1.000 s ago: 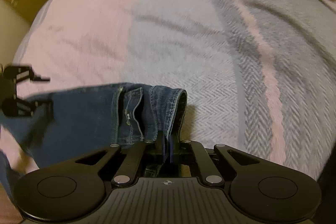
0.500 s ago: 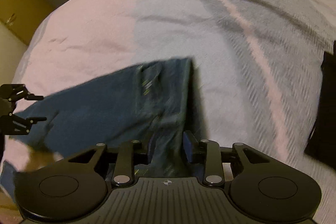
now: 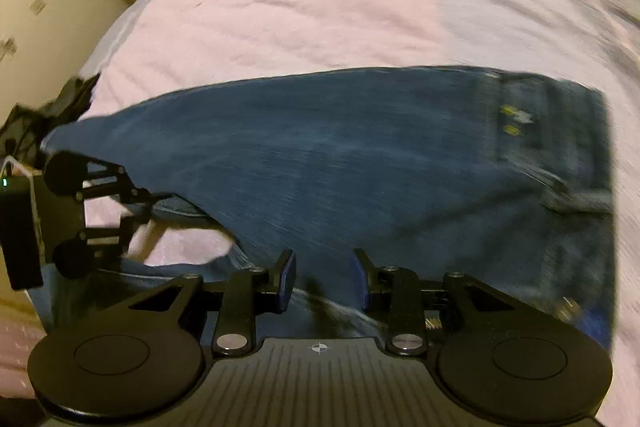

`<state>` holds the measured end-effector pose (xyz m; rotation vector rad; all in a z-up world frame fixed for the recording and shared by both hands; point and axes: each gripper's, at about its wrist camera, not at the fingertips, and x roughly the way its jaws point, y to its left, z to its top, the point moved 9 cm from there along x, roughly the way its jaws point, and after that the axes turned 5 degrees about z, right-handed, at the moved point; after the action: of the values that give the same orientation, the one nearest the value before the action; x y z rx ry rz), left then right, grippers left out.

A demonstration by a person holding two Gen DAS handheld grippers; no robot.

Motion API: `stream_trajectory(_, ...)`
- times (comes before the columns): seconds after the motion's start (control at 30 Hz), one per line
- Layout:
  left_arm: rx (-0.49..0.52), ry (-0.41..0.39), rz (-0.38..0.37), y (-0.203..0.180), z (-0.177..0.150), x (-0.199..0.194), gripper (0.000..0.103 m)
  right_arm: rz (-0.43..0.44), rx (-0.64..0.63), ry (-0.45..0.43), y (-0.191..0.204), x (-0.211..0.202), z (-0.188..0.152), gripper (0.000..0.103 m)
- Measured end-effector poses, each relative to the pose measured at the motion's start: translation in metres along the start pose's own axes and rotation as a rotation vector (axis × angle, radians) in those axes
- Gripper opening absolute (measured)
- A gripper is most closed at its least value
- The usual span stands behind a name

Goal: Fold clothes

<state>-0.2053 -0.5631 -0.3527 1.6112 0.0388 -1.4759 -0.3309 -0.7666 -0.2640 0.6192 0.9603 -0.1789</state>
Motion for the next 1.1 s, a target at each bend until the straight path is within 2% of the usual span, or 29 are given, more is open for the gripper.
stream_trajectory(0.1, -0.038, -0.066, 0.025, 0.016, -0.011, -0.021, 0.002, -0.051, -0.038, 0.022, -0.003, 0.015, 0.007, 0.033)
stream_trajectory(0.2, 0.021, -0.122, 0.009, 0.008, -0.028, -0.035, 0.002, -0.119, 0.039, 0.035, -0.024, 0.020, 0.009, 0.033)
stream_trajectory(0.3, 0.041, -0.117, 0.007, -0.001, -0.030, -0.024, 0.004, -0.153, 0.109, 0.050, -0.039, 0.019, 0.002, 0.033)
stream_trajectory(0.33, 0.037, -0.108, 0.005, -0.002, -0.028, -0.019, 0.004, -0.162, 0.142, 0.041, -0.043, 0.015, -0.002, 0.033)
stream_trajectory(0.5, -0.035, -0.075, -0.039, -0.002, -0.024, -0.016, 0.023, -0.264, 0.232, -0.022, -0.066, -0.029, -0.025, 0.035)
stream_trajectory(0.63, -0.171, -0.095, -0.096, 0.014, -0.020, -0.038, 0.023, -0.360, 0.319, -0.052, -0.098, -0.072, -0.056, 0.047)
stream_trajectory(0.77, -0.290, -0.114, -0.133, 0.032, -0.004, -0.054, 0.025, -0.323, 0.354, -0.080, -0.119, -0.085, -0.066, 0.048)
stream_trajectory(0.87, -0.286, -0.140, -0.146, 0.033, 0.021, -0.056, 0.025, -0.273, 0.346, -0.095, -0.130, -0.083, -0.065, 0.049)
stream_trajectory(0.93, -0.271, -0.163, -0.164, 0.030, 0.044, -0.054, 0.025, -0.242, 0.294, -0.089, -0.138, -0.073, -0.060, 0.048)
stream_trajectory(1.03, -0.256, -0.191, -0.194, 0.022, 0.089, -0.047, 0.026, -0.206, 0.215, -0.072, -0.148, -0.057, -0.053, 0.048)
stream_trajectory(1.1, -0.253, -0.207, -0.225, 0.015, 0.116, -0.042, 0.027, -0.149, 0.221, -0.059, -0.155, -0.048, -0.050, 0.048)
